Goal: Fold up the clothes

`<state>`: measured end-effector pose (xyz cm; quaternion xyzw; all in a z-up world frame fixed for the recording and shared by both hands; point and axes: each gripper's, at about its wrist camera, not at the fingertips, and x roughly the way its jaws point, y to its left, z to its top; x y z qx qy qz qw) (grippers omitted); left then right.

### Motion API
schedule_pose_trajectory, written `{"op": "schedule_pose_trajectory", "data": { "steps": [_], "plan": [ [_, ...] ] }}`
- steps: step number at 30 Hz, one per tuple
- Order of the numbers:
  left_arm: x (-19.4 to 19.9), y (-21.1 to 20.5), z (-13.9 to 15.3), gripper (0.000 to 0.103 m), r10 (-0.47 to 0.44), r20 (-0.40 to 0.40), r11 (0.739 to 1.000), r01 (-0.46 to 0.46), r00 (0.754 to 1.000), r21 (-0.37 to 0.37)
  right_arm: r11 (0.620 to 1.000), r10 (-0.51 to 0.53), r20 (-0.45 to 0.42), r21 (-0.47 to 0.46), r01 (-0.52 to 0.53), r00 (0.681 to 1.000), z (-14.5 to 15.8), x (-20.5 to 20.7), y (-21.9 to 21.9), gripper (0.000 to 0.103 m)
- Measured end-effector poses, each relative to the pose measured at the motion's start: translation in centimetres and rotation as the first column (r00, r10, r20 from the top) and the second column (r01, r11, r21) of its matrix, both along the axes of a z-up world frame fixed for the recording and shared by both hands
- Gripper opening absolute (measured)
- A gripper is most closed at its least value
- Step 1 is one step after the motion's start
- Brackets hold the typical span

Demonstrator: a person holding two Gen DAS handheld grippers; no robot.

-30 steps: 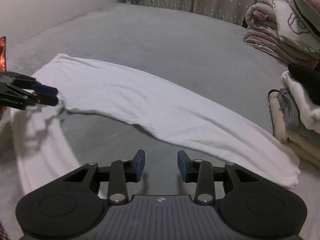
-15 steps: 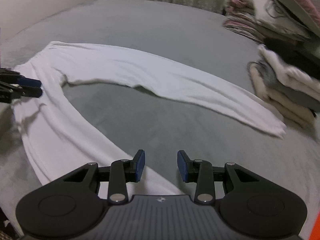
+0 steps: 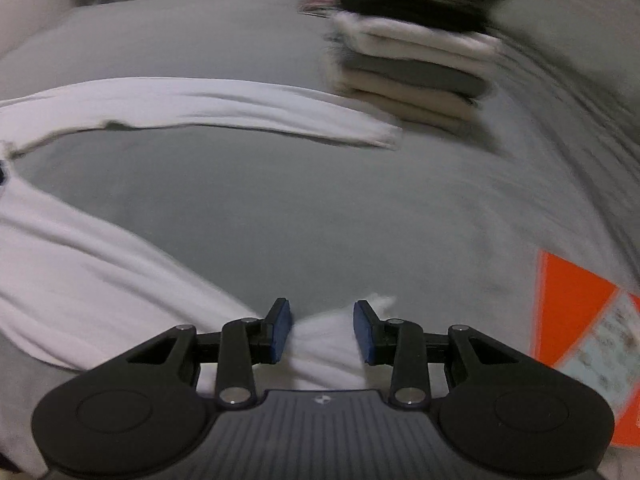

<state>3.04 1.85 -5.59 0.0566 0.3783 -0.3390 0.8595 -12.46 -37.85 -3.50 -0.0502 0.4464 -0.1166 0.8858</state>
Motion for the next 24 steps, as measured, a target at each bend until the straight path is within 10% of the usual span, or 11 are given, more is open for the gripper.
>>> {"op": "schedule_pose_trajectory", "data": {
  "steps": [15,24],
  "plan": [
    [-2.1,-4.2,-0.6,0.046,-0.226,0.064,0.974,0.223,0.972,0.042,0.988,-0.057,0.046,0.144,0.050,0.997,1.9,-2.6,-2.5,0.034],
    [-2.4,-4.7,-0.7,0.011,-0.260,0.054,0.965,0.258,0.964,0.046,0.969,-0.117,0.037,0.225,0.106,0.992,2.4,-3.4,-3.9,0.028]
  ]
}}
